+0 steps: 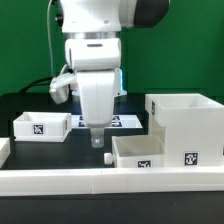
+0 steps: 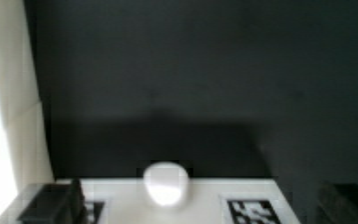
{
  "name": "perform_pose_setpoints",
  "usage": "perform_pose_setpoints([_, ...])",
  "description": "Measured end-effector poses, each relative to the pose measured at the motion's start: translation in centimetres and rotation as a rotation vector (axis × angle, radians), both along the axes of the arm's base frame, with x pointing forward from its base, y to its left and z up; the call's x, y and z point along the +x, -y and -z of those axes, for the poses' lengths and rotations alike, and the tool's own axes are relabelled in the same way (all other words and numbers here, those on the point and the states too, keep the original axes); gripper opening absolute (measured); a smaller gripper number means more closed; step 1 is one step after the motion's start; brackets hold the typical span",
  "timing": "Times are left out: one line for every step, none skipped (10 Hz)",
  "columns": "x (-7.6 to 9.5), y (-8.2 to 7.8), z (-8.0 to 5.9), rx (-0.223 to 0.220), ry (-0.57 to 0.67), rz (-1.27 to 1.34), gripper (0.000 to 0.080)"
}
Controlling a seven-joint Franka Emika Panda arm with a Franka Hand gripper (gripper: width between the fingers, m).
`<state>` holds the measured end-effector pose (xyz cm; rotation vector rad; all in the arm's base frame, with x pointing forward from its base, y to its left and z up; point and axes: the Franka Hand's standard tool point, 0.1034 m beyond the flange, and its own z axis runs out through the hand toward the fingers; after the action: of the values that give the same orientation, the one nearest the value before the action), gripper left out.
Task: Assemble drawer
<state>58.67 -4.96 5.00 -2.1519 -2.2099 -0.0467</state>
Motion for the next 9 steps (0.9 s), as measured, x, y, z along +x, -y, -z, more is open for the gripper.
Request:
perform_pose_setpoints([0.6, 0.3, 0.6, 0.031, -0.009, -0.014, 0.0649])
perform_pose_setpoints([1.1, 0.6, 1.0, 0.052, -0.009, -0.02, 0.0649])
perform_pose_setpoints([1.3, 0.7, 1.4, 0.096, -0.01, -0.027, 0.0649])
perform_pose_setpoints([0.9, 0.8, 1.9, 0.139, -0.022, -0.021, 0.0649])
perform_pose_setpoints([0.7, 0.4, 2.2, 0.16, -0.03, -0.02, 0.0649])
perform_pose_setpoints([0.4, -0.6, 2.5, 0.165, -0.037, -0.021, 0.0649])
perform_pose_setpoints([0.2, -1.7, 2.7, 0.174, -0.043, -0.035, 0.0649])
perform_pose_setpoints([0.2, -2.6, 3.1, 0.18, -0.04, -0.044, 0.0649])
perform_pose_setpoints([0.2, -2.9, 3.2, 0.183, -0.04, -0.047, 0.0649])
